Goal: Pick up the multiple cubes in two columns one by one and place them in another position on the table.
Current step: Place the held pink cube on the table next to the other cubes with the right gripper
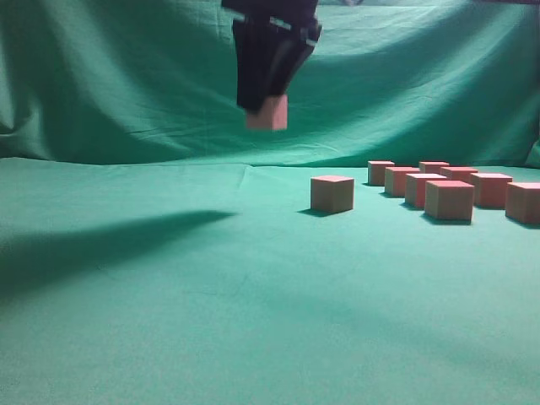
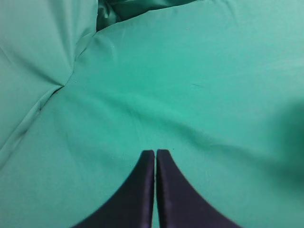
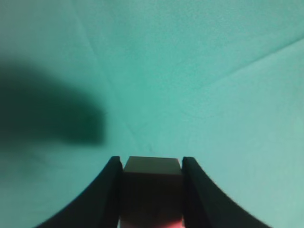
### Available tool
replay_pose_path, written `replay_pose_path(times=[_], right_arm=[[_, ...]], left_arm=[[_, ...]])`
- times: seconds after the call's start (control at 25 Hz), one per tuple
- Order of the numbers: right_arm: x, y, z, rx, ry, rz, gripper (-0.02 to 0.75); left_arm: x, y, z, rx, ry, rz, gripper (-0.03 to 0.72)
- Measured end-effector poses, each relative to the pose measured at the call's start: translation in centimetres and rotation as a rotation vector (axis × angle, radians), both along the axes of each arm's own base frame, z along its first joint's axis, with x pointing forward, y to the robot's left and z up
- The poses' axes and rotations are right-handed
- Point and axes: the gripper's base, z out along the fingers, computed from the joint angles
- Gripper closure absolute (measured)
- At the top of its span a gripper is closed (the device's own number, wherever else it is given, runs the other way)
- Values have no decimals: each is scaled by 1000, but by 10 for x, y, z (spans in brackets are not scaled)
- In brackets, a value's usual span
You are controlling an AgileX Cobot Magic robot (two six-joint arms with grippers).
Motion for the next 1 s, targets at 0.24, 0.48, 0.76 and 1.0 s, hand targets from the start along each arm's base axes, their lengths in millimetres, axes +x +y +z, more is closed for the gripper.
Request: replay_pose_path(times=[0.24,0.48,0.76,1.0], right_arm=[[12,5,-34,-46,-30,100,472],[18,5,-52,-74,-32,147,472],[32,-12,-57,-44,-20,98,472],[31,-13,-58,-17,3,120,472]], left_arm=[[0,0,0,0,0,0,688],[0,0,0,0,0,0,688],[0,0,0,0,0,0,688],[0,0,0,0,0,0,688]])
